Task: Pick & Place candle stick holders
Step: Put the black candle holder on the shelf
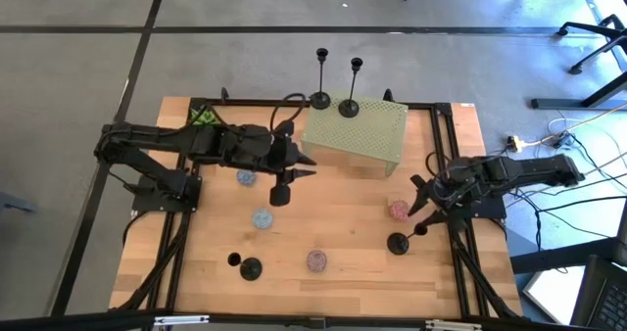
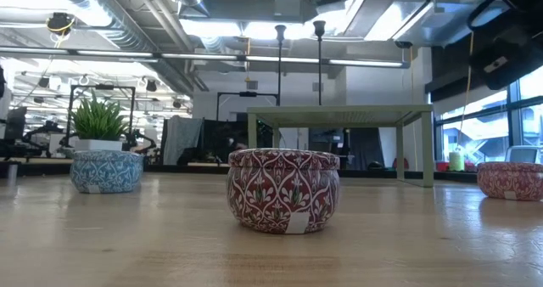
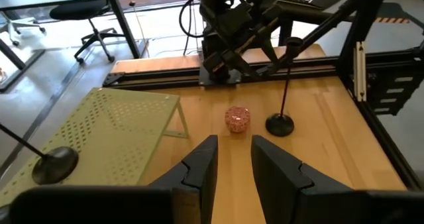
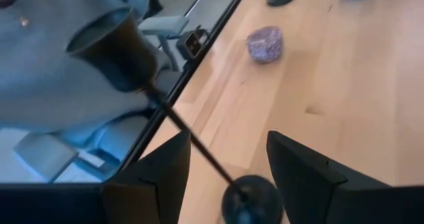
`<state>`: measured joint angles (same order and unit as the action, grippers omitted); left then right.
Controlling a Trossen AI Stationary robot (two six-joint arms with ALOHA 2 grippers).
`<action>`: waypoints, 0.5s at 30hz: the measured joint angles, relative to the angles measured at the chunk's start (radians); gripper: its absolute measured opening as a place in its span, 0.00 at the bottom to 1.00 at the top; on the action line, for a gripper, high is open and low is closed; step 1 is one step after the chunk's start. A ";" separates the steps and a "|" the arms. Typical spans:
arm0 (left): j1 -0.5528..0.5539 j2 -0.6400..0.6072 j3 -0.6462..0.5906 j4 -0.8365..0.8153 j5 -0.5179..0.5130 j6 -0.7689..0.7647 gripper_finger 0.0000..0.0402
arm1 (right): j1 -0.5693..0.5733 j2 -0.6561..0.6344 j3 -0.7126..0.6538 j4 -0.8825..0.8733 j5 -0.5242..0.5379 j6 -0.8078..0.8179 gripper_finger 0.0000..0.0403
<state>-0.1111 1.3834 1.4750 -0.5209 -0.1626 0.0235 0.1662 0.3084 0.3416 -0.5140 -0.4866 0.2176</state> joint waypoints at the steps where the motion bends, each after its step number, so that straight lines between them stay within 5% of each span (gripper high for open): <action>1: -0.003 0.000 0.000 0.000 0.001 0.000 0.22 | 0.011 0.000 0.000 0.000 0.000 0.000 0.51; 9: -0.020 0.000 0.000 0.000 0.001 -0.002 0.22 | 0.102 0.011 -0.001 0.035 0.002 -0.053 0.51; 15: -0.027 0.000 0.000 0.000 0.000 -0.002 0.22 | 0.162 0.093 -0.038 0.226 0.004 -0.069 0.50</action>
<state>-0.1379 1.3834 1.4750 -0.5209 -0.1627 0.0216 0.3277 0.4010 0.3033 -0.2879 -0.4826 0.1490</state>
